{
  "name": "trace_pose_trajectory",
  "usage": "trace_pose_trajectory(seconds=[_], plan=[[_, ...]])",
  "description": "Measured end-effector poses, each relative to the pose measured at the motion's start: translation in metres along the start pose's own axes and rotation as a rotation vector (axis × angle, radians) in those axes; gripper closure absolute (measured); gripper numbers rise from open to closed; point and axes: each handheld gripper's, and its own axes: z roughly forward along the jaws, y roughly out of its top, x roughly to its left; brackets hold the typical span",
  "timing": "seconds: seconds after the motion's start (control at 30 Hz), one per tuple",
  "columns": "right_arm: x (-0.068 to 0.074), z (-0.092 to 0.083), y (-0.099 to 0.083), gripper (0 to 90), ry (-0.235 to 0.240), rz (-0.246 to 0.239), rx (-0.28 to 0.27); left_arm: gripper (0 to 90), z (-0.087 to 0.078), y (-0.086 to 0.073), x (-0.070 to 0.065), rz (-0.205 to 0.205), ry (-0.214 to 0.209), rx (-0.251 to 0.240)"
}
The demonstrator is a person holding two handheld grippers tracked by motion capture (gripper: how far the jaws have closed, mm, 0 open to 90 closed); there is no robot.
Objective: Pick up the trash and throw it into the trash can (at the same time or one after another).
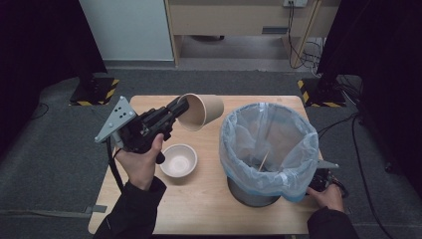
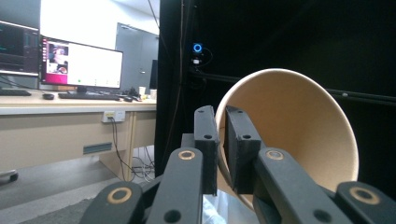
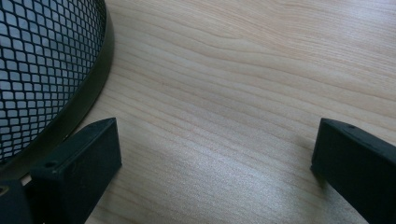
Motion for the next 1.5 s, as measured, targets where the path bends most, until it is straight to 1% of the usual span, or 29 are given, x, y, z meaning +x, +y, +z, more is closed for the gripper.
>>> trace_pose_trajectory(seconds=[0.2, 0.3, 0.37, 0.47, 0.5, 0.53, 0.57, 0.6, 0.67, 0.77, 0.8, 0.83, 0.87, 0.97, 1.13, 1.17, 1.37, 1.4, 1.5], plan=[[0.0, 0.0, 0.0, 1.6, 0.0, 0.0, 0.0, 83.6, 0.016, -0.002, -0.012, -0.008, -0.04, 0.006], [0.0, 0.0, 0.0, 1.6, 0.0, 0.0, 0.0, 83.6, 0.024, -0.005, -0.018, -0.005, -0.057, 0.016], [0.0, 0.0, 0.0, 1.6, 0.0, 0.0, 0.0, 83.6, 0.03, -0.007, -0.022, -0.001, -0.067, 0.024], [0.0, 0.0, 0.0, 1.6, 0.0, 0.0, 0.0, 83.6, 0.04, -0.011, -0.029, -0.006, -0.091, 0.035], [0.0, 0.0, 0.0, 1.6, 0.001, 0.0, 0.0, 83.6, 0.047, -0.014, -0.034, -0.007, -0.106, 0.046], [0.0, 0.0, 0.0, 1.6, 0.0, 0.0, 0.0, 83.6, 0.047, -0.014, -0.034, -0.007, -0.106, 0.046], [0.0, 0.0, 0.0, 1.6, 0.0, 0.0, 0.0, 83.6, 0.05, -0.015, -0.036, -0.006, -0.113, 0.052], [0.0, 0.0, 0.0, 1.6, 0.0, 0.0, 0.0, 83.6, 0.057, -0.018, -0.04, -0.008, -0.123, 0.062], [0.0, 0.0, 0.0, 1.6, 0.0, 0.0, 0.0, 83.6, 0.06, -0.02, -0.042, -0.009, -0.127, 0.068], [0.0, 0.0, 0.0, 1.6, 0.0, 0.001, 0.0, 83.6, 0.067, -0.025, -0.045, -0.012, -0.137, 0.087], [0.0, 0.0, 0.0, 1.6, 0.0, 0.0, 0.0, 83.7, 0.073, -0.029, -0.048, -0.011, -0.144, 0.105], [0.0, 0.0, 0.0, 1.6, 0.0, 0.0, 0.0, 83.6, 0.075, -0.031, -0.049, -0.012, -0.146, 0.112], [0.0, 0.0, 0.0, 1.6, 0.0, 0.0, 0.0, 83.6, 0.075, -0.031, -0.049, -0.012, -0.146, 0.112], [0.0, 0.0, 0.0, 1.6, 0.0, 0.0, 0.0, 83.6, 0.084, -0.038, -0.054, -0.015, -0.161, 0.136], [0.0, 0.0, 0.0, 1.6, 0.0, 0.0, 0.0, 83.4, 0.097, -0.048, -0.06, -0.02, -0.191, 0.188], [0.0, 0.0, 0.0, 1.6, 0.0, 0.0, 0.0, 82.1, 0.101, -0.052, -0.061, -0.026, -0.209, 0.208], [0.001, 0.0, 0.0, 1.6, 0.004, 0.004, 0.003, 73.4, 0.103, -0.057, -0.059, -0.034, -0.213, 0.216], [0.001, 0.0, 0.0, 1.6, 0.004, 0.004, 0.003, 73.4, 0.101, -0.057, -0.058, -0.029, -0.209, 0.22], [0.001, 0.0, 0.0, 1.6, 0.005, 0.001, 0.001, 68.8, 0.094, -0.055, -0.054, -0.009, -0.193, 0.216]])
